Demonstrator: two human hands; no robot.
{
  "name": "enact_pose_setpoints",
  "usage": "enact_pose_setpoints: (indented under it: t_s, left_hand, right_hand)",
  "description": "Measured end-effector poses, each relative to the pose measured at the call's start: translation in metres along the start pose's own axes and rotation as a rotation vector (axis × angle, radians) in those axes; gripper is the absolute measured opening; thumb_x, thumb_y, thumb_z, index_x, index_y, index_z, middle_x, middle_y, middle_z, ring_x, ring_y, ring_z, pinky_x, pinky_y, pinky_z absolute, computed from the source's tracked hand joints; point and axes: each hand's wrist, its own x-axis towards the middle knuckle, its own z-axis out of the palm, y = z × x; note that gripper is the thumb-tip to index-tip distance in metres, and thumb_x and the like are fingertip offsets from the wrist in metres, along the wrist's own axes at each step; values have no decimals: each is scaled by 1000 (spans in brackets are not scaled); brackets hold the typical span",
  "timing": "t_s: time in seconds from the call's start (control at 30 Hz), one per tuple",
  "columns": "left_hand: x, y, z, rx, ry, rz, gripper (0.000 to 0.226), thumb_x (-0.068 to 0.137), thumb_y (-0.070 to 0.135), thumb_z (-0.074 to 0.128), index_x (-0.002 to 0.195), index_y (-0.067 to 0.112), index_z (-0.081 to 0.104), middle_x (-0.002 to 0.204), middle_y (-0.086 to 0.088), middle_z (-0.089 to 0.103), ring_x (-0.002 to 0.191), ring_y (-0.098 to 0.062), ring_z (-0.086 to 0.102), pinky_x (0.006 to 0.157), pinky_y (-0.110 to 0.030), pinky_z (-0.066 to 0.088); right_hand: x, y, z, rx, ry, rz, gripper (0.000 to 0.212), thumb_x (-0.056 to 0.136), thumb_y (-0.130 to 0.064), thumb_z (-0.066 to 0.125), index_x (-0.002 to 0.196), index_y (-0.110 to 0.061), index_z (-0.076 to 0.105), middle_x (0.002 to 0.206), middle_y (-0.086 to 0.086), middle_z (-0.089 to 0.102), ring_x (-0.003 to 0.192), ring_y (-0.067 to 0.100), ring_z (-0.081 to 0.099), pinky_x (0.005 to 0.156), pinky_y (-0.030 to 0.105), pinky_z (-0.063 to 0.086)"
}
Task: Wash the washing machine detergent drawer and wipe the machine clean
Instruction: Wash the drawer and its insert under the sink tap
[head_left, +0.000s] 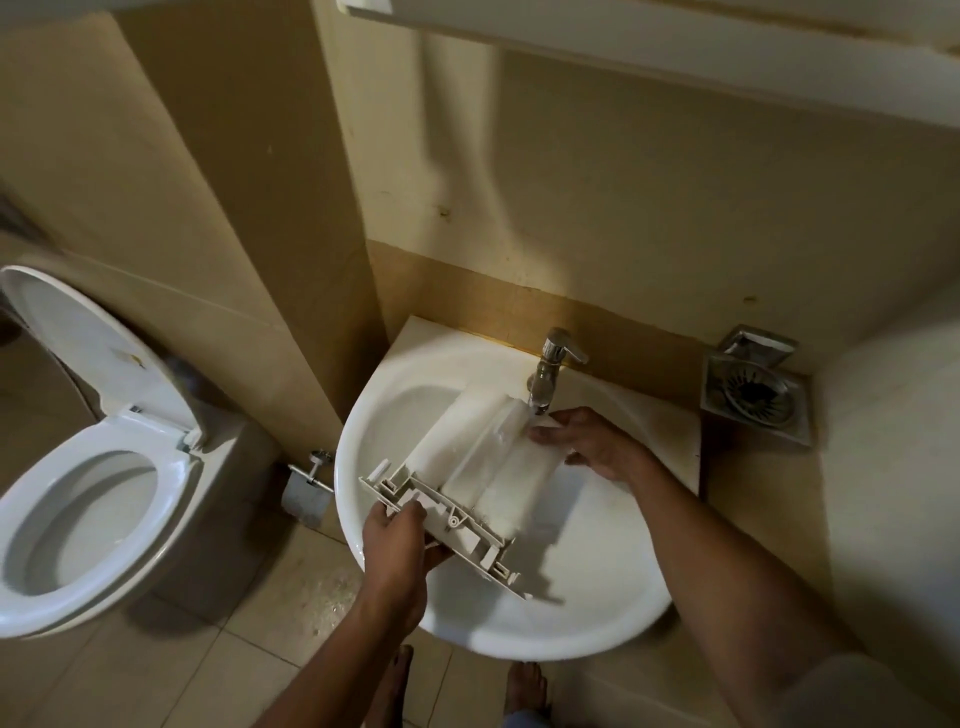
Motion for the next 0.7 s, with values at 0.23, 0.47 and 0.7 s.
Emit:
enact_pose_setpoints:
  t_s: [0.23, 0.47, 0.7]
  left_hand:
    - [-3, 3, 2, -14, -69, -41, 32, 92, -6, 39, 111, 5, 62, 86, -17, 69, 82, -35, 68, 74, -51, 62]
    - [-8, -4, 7, 10, -56, -64, 28, 91, -6, 38, 98, 0, 64, 78, -17, 68, 79, -35, 68, 79, -57, 61]
    - [-18, -4, 11, 7, 99, -46, 22, 92, -2, 38, 96, 1, 59, 87, -21, 66, 73, -33, 67, 76, -57, 60]
  right_hand:
    - [-2, -12, 11, -98, 105, -27, 36, 78, -32, 81, 107, -12, 73, 101, 8, 77, 97, 26, 72, 74, 35, 58]
    - [-13, -8, 12, -83, 88, -38, 31, 89, -32, 71, 116, -18, 68, 110, 3, 74, 102, 21, 69, 77, 36, 57]
    - [-26, -26, 26, -170, 3, -1, 37, 91, -29, 69, 121, -8, 64, 113, 12, 72, 101, 24, 70, 83, 42, 60]
